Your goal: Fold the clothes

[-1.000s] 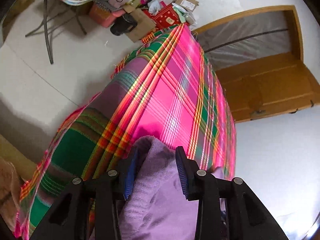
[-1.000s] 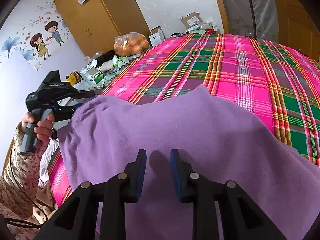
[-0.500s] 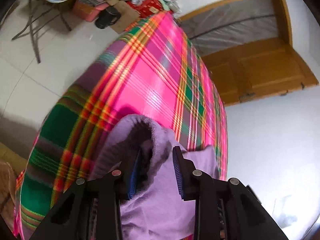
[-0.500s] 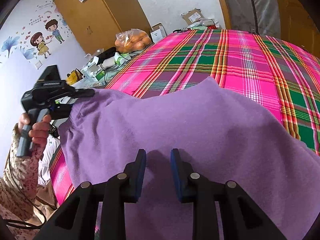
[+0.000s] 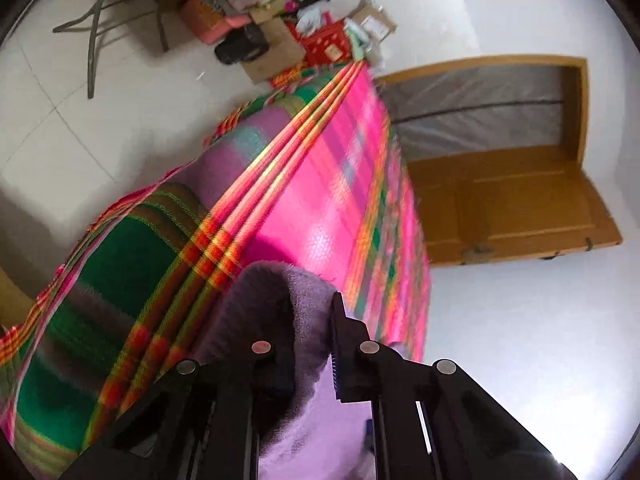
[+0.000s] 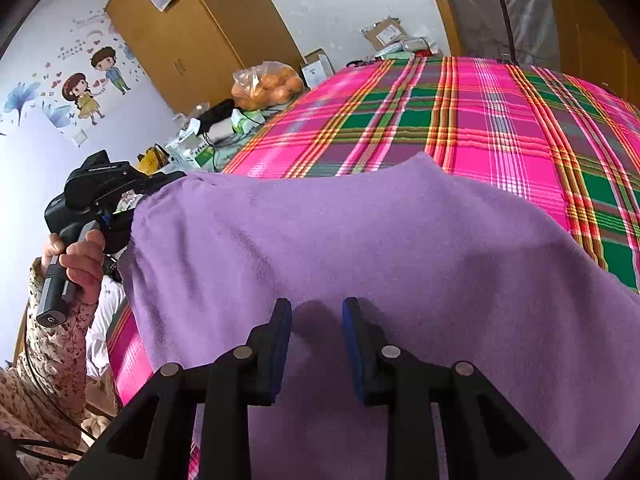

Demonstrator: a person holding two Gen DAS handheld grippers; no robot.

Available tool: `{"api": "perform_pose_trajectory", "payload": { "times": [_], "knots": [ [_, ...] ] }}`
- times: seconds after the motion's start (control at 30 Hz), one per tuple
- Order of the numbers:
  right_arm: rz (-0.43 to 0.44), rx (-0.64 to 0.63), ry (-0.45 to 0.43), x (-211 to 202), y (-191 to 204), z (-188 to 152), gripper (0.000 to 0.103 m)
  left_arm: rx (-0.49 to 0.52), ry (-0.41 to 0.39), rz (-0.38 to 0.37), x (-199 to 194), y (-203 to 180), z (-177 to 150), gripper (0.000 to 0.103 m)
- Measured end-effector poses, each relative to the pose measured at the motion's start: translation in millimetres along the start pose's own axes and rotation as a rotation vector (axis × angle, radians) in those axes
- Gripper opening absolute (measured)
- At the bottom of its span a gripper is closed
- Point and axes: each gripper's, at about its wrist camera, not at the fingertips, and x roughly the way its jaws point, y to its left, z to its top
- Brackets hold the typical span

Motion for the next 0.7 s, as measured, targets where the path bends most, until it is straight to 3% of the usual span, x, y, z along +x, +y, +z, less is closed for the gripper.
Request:
{"api": "perform_pose_trajectory", "payload": {
  "times": [0.1, 0.2, 0.37, 0.57, 0.7],
  "knots": [
    [-0.005, 0.008, 0.007, 4, 0, 0, 0.027, 0.048, -0.026, 0.012, -4, -7, 5, 0.012],
    [-0.006, 0.006, 0.004, 3, -1, -1, 0.027, -0.027, -0.003, 0.046, 14, 9, 13, 0.011],
    [-0.005, 0.003, 0.004, 4, -1, 1, 0.027, -0.076, -0.005, 0.029, 23, 24, 16, 0.011],
    [-0.045, -0.053, 0.004, 5, 12, 2, 0.031, -0.027, 0.017, 0.073, 20, 20, 19, 0.013],
    [-0.05, -0.102, -0.015, -2, 25, -2, 0.032, 0.022, -0.006, 0.13, 7, 14, 15, 0.022]
  ]
}}
